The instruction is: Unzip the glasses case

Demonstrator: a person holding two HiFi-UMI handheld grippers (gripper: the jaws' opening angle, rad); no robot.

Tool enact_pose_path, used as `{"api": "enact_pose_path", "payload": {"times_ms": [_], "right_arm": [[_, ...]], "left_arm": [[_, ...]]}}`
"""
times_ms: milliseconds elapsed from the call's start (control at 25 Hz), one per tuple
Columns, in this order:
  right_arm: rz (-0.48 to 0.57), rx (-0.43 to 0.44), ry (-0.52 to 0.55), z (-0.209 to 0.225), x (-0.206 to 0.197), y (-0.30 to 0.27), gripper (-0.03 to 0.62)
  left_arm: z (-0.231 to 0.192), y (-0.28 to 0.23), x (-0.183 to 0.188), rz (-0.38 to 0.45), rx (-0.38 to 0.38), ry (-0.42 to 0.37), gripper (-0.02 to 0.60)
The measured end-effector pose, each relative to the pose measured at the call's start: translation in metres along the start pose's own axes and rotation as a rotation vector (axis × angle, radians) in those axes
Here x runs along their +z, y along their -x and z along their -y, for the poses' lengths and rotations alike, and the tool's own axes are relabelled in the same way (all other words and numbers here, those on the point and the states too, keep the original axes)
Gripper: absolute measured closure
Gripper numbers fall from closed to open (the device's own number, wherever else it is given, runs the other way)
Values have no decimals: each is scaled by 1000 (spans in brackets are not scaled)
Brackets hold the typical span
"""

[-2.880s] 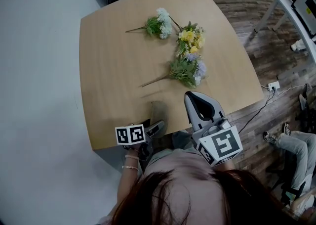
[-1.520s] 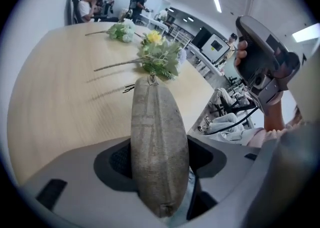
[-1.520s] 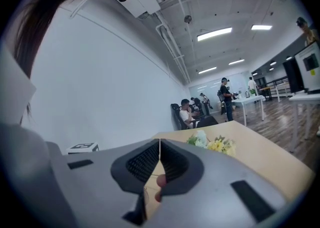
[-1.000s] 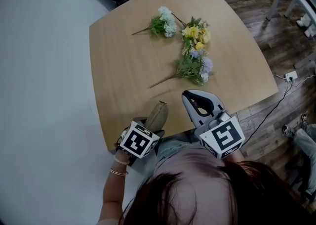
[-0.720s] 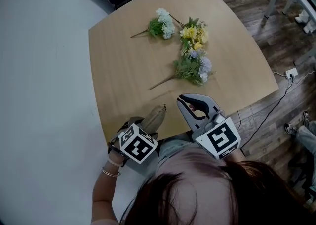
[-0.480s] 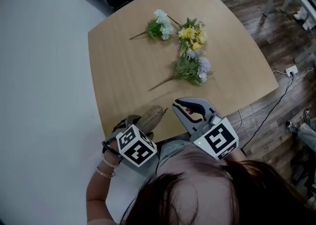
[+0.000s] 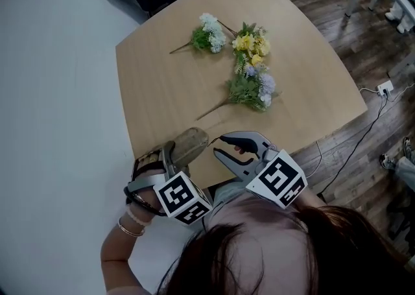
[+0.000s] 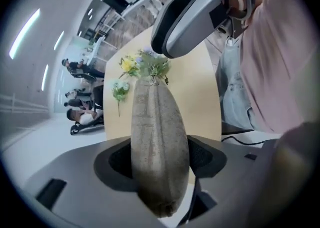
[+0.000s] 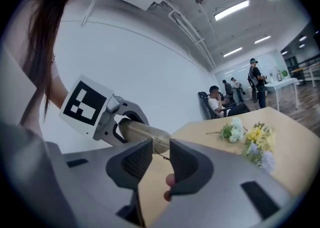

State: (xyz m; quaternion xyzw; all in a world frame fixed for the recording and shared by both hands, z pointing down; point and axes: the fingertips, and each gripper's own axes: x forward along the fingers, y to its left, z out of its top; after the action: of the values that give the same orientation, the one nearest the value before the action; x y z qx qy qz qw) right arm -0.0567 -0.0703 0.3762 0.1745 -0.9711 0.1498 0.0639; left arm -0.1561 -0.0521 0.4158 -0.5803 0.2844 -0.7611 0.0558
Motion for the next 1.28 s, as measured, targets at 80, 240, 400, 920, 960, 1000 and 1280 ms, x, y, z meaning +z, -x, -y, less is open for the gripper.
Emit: {"api": "enact_pose_path", "payload": {"times_ms": [80,240,400,920,960,1000,1280], "right_arm": [[0,11,-21,-1,1,-3,492],[-5,20,-27,-2,2,-9,469],[-1,29,-26,-4,4,-12,440],[-26,-36,76,-1,0,-17,449],[-30,-50,101,0,-1,-17,469],[-31,-61,119,0,-1,-16,512],[-58,-110,199,6,-6,-16,579]], "left_arm": [[-9,7,2,-12,60,-41,296],[-22,18,8,-15,128,-96,296],[-27,27,12,-12,164,-137,296],[-28,35,17,-28,196,-244,296],[-29,35,17,-30,193,-242,296],[-30,35,17,-29,192,-239,296],[-32,28,15,-29,168,-223,296]]}}
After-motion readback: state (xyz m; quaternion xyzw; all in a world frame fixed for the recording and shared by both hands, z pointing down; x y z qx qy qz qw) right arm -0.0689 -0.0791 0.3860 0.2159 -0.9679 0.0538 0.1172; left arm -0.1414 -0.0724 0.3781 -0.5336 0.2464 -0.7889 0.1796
